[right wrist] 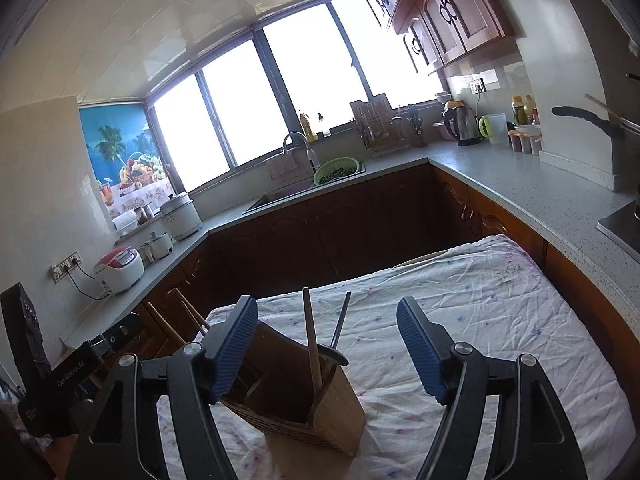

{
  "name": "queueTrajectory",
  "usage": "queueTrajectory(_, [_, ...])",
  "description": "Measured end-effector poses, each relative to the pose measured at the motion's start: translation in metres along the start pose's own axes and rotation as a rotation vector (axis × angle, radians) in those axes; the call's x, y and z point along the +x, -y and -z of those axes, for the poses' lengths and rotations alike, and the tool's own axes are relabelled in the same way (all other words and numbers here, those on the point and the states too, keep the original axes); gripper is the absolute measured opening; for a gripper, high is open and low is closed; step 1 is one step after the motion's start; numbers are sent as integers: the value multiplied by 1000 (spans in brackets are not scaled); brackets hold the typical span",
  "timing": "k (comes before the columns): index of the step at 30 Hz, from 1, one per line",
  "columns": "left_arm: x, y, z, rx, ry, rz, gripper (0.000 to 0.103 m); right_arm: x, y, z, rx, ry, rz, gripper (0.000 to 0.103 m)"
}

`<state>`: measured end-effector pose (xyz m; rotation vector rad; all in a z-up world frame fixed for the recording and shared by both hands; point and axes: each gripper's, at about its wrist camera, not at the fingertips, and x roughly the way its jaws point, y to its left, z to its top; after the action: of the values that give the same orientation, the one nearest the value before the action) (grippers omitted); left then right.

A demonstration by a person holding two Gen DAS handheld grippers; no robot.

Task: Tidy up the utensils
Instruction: 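Open both tools to release the chopsticks inside the holder, then withdraw both open tools from the holder back over the utensils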

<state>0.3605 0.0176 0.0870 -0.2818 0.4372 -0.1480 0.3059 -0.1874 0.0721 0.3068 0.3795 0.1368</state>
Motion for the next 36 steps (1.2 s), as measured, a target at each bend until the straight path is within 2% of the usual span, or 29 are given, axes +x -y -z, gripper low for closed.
queueTrajectory(1, [-5, -2, 3, 0, -6, -12, 102, -4, 2, 1, 5, 3, 4, 80])
queueTrajectory(3, [-15, -9, 11, -2, -16, -19, 102, -13, 7, 6, 27, 4, 0, 92])
queueTrajectory(4, [-20, -11, 15, -5, -26, -23, 103, -17, 9, 9, 41, 5, -10, 93])
queueTrajectory(12, [-53, -23, 58, -22, -120, -73, 103, -53, 6, 39, 46, -25, -36, 94])
queueTrajectory(16, [-69, -20, 76, -7, -157, -63, 103, -72, 3, 58, 40, -49, -36, 96])
queueTrajectory(19, [-79, -18, 86, 6, -178, -58, 103, -85, 5, 73, 52, -61, -27, 102])
queueTrajectory(36, [-109, -13, 140, 17, -271, -41, 103, -140, 22, 134, 24, -136, 40, 102])
